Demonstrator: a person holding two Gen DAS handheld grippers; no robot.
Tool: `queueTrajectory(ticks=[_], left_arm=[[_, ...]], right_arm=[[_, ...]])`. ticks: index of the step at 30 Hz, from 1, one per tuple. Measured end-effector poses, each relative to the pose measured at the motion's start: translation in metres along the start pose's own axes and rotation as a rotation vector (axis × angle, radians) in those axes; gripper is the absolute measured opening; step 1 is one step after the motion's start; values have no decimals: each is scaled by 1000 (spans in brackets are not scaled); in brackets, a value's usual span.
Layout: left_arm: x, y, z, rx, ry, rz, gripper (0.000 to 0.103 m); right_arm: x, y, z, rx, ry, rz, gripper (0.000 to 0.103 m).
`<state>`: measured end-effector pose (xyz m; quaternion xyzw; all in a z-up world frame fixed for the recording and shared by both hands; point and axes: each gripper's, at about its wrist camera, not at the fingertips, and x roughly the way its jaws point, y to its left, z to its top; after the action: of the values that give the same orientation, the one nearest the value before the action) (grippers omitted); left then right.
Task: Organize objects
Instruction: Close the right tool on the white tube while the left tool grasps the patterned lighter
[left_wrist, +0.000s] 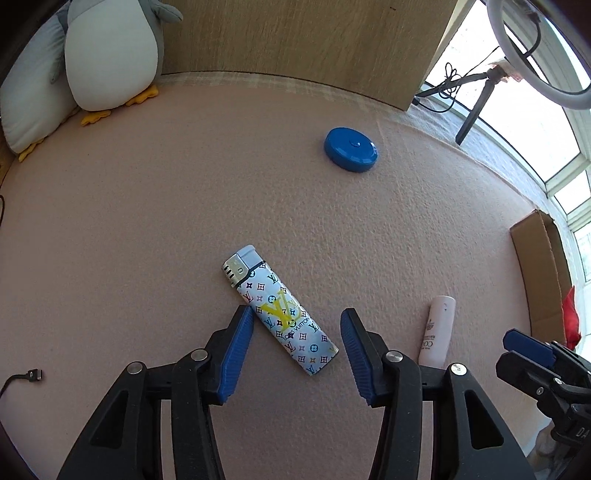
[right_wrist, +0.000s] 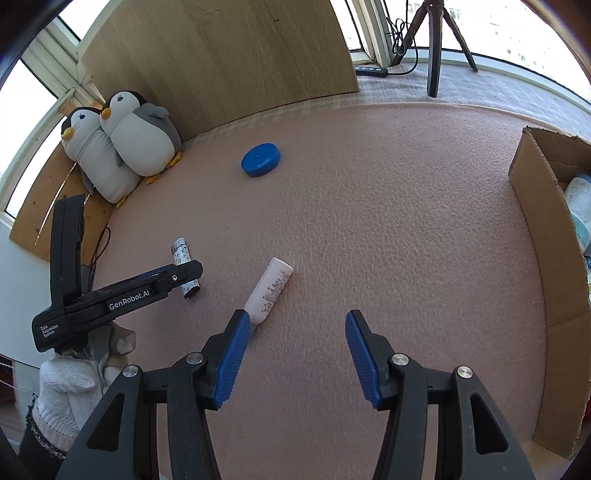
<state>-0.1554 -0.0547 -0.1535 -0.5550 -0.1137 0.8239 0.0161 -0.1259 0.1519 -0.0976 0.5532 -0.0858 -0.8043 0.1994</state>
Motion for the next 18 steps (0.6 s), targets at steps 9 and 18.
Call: queueTrajectory(ticks=[9, 18], left_arm=[[4, -5, 8, 49, 14, -3, 43], [5, -2, 6, 122, -4, 15, 28]], right_arm=[[33, 20, 12, 14, 40, -20, 50], [57, 44, 17, -51, 71, -90, 50]])
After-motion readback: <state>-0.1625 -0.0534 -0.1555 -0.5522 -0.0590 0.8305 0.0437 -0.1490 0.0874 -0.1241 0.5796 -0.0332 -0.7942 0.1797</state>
